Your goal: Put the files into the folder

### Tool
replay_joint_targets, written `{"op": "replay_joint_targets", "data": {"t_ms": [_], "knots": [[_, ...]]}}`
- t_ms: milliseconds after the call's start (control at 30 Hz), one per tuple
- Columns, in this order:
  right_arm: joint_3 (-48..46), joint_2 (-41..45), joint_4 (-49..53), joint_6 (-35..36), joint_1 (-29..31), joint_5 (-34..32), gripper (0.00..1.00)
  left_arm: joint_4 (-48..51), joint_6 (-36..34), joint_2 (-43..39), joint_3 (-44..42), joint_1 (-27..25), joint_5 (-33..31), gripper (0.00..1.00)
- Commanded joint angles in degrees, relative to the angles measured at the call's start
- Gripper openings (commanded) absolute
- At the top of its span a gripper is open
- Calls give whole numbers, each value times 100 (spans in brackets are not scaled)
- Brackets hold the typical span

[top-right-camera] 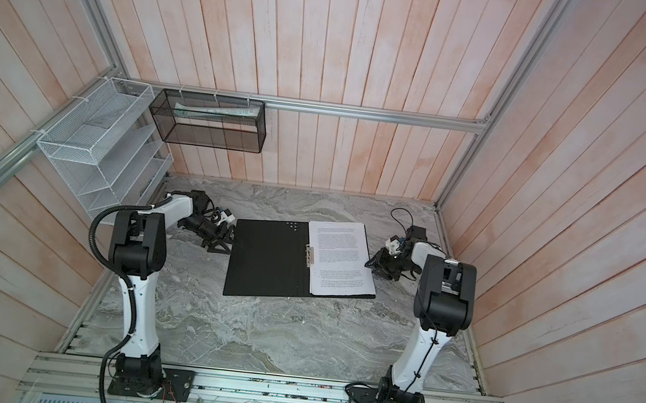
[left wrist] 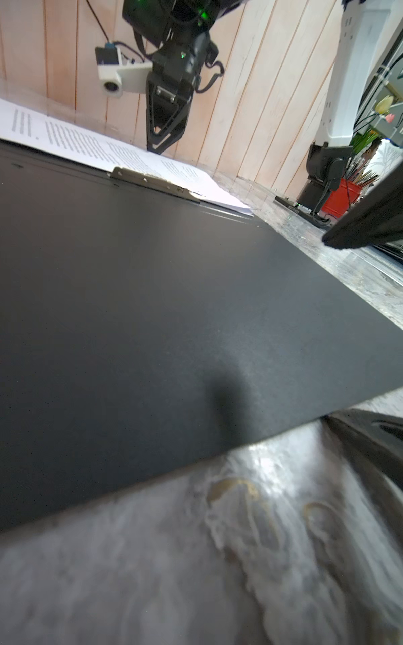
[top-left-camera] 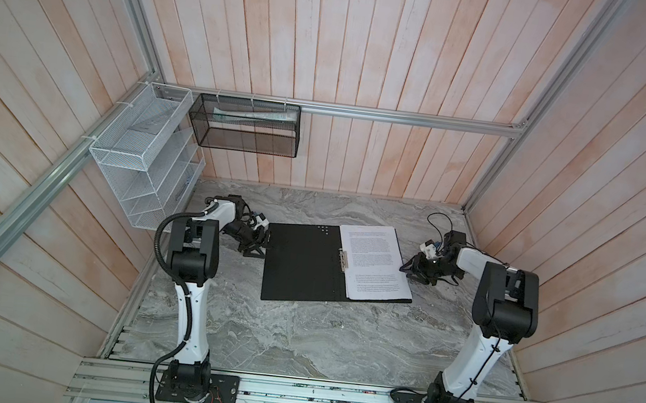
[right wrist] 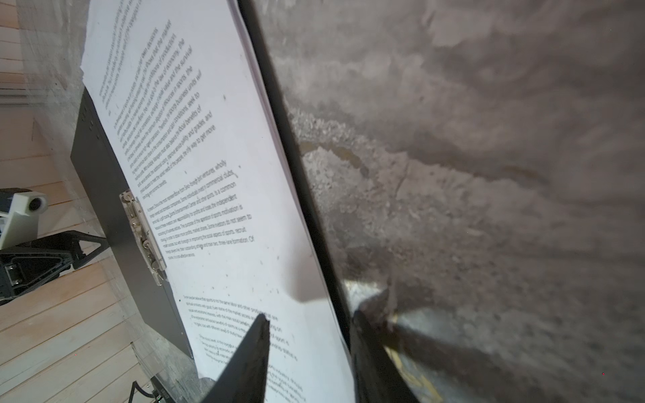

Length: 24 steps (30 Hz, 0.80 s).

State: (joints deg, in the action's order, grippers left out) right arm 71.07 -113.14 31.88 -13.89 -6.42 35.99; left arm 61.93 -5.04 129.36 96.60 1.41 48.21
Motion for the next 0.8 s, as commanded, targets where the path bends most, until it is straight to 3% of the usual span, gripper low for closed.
{"op": "replay_joint_targets", "data": {"t_ms": [0,433,567,767], "knots": [[-341,-372,451,-77,493,858,39,269,-513,145,-153,-313,2008,74],[-331,-430,355,-167,485,884,39,823,-1353,109,-185,-223,2868,74],[-324,-447,354,-163,488,870,39,856,-1407,133,-187,-227,2803,74],[-333,-472,339,-172,483,880,39,32,-714,-7,-516,-219,2251,74]]}}
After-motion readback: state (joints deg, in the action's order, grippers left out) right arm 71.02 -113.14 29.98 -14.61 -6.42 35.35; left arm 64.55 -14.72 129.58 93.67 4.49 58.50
